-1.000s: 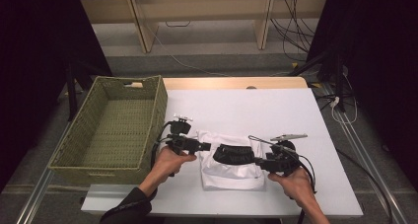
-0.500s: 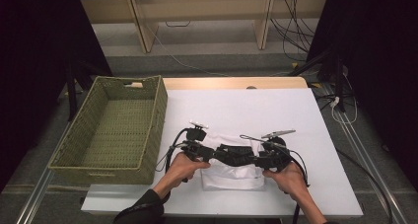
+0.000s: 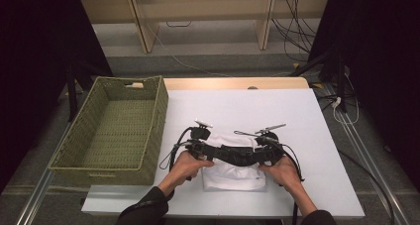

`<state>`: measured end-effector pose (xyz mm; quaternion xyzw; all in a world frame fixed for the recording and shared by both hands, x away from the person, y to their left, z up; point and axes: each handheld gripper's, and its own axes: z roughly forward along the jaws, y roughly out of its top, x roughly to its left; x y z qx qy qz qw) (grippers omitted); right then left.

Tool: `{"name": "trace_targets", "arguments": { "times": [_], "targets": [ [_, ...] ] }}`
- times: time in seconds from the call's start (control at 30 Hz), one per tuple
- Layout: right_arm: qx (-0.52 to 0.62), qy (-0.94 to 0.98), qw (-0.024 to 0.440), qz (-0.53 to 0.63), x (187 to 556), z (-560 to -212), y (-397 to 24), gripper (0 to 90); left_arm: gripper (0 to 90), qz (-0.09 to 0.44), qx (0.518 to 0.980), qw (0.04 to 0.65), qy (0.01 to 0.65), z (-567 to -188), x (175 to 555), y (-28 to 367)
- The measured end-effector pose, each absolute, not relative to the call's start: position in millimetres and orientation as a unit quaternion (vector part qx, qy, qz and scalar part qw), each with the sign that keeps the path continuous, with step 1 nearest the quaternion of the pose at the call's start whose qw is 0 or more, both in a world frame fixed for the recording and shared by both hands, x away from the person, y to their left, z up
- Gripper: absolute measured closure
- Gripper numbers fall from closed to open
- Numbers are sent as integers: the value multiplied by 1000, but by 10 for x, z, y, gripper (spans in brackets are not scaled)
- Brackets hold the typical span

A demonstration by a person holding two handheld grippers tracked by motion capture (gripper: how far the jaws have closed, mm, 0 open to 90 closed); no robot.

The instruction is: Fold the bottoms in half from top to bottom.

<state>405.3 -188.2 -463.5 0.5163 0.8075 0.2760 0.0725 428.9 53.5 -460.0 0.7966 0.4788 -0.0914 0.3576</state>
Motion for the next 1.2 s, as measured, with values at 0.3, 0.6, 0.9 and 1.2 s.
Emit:
{"name": "trace_targets", "arguments": {
  "times": [0.3,0.6,0.9,1.2],
  "targets": [
    [519,805,74,278,4137,-4633,-1842,708,828,-87,801,374,459,-4609,4212,614],
    [495,813,65,299,3987,-4520,-1867,873,827,-88,807,398,427,-4560,3934,647],
    [474,815,65,328,3614,-4395,-1909,876,778,-101,819,407,392,-4591,3568,706],
    [470,816,49,333,3386,-4434,-1994,727,797,-95,834,398,370,-4604,3356,733]
  ]
}}
